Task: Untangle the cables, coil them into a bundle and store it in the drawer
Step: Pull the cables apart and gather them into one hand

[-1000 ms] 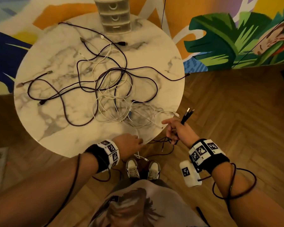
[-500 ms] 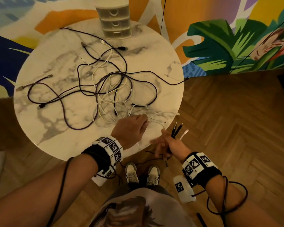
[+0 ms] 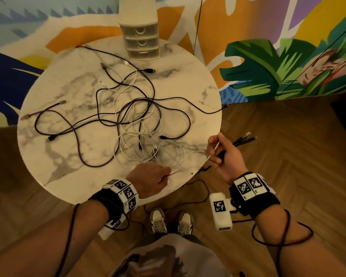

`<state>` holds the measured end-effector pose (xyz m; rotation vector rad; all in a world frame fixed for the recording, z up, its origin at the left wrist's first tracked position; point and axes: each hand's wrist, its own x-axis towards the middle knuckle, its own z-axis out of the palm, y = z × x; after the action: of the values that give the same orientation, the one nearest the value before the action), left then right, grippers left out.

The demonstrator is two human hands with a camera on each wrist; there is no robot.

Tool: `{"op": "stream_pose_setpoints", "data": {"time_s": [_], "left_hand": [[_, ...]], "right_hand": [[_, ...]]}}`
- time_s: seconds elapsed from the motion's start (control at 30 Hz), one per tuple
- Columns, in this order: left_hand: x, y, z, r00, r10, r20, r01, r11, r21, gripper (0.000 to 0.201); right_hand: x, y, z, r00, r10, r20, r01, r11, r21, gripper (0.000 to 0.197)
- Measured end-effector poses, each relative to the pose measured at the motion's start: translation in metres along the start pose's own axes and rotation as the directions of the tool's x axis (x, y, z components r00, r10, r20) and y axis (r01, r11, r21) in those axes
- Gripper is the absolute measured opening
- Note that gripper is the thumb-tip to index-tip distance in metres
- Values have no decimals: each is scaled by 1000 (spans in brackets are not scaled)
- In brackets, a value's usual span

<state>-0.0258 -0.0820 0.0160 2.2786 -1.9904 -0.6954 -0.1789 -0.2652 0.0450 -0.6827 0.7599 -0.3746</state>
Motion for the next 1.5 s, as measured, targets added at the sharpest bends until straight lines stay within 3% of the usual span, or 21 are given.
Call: {"op": "stream_pose_setpoints", "data": {"time_s": [0.07, 0.13, 0.2, 0.27, 0.33, 0.5, 0.6, 0.77, 0.83, 0.9, 0.97, 1.03, 1.17, 1.3, 1.37, 1.43, 1.5], "left_hand": [[6, 3, -12, 997, -75, -7, 74, 993, -96, 25], [20, 10, -30, 978, -184, -94, 131, 906, -403, 39], [41, 21, -54, 946, -313, -84, 155, 666, -730, 41], [61, 29, -77, 931, -363, 45, 191, 376, -907, 38], [71, 33, -92, 932, -339, 128, 206, 206, -957, 32], [65, 26, -95, 947, -299, 119, 128, 12, -992, 16], [60, 27, -92, 930, -367, -8, 35, 111, -993, 14], [57, 34, -99, 847, -445, -290, -58, 465, -883, 13], [55, 35, -106, 838, -438, -327, -76, 500, -863, 14], [54, 37, -110, 850, -379, -366, -93, 576, -812, 15], [52, 43, -111, 875, -229, -426, -126, 742, -658, 16], [51, 49, -110, 881, -80, -465, -188, 845, -501, 17], [44, 50, -107, 868, 26, -495, -243, 893, -379, 18], [28, 54, -90, 852, 174, -493, -296, 938, -181, 24], [23, 43, -87, 836, 108, -538, -231, 959, -166, 29], [22, 29, -87, 790, 12, -613, -140, 977, -161, 29], [22, 27, -82, 768, -12, -641, -103, 985, -142, 28]], "right_hand": [[-1, 3, 7, 1000, -19, 22, 22, 989, -145, 40], [-3, 8, 16, 996, -33, 89, 64, 924, -378, 41], [-7, 14, 26, 984, 4, 175, 96, 824, -559, 42], [-10, 19, 35, 965, 78, 248, 99, 772, -628, 42], [-10, 23, 39, 952, 119, 282, 98, 754, -649, 43], [-11, 15, 34, 955, 89, 283, 119, 758, -641, 43], [-12, 12, 30, 958, 99, 270, 93, 780, -619, 42], [-10, 12, 30, 956, 156, 249, 6, 837, -548, 42], [-9, 12, 32, 953, 170, 250, -9, 842, -540, 45], [-7, 14, 33, 951, 164, 264, 16, 823, -567, 45], [-7, 15, 34, 947, 158, 280, 45, 796, -603, 43], [-9, 16, 34, 946, 161, 280, 52, 779, -624, 43], [-8, 19, 36, 978, 103, 183, 49, 736, -676, 55], [2, 18, 31, 996, -29, 82, 78, 726, -683, 45], [2, 16, 32, 994, -75, 74, 105, 730, -675, 43], [2, 13, 33, 991, -117, 67, 132, 730, -670, 40], [4, 12, 36, 986, -160, 43, 147, 723, -675, 40]]}}
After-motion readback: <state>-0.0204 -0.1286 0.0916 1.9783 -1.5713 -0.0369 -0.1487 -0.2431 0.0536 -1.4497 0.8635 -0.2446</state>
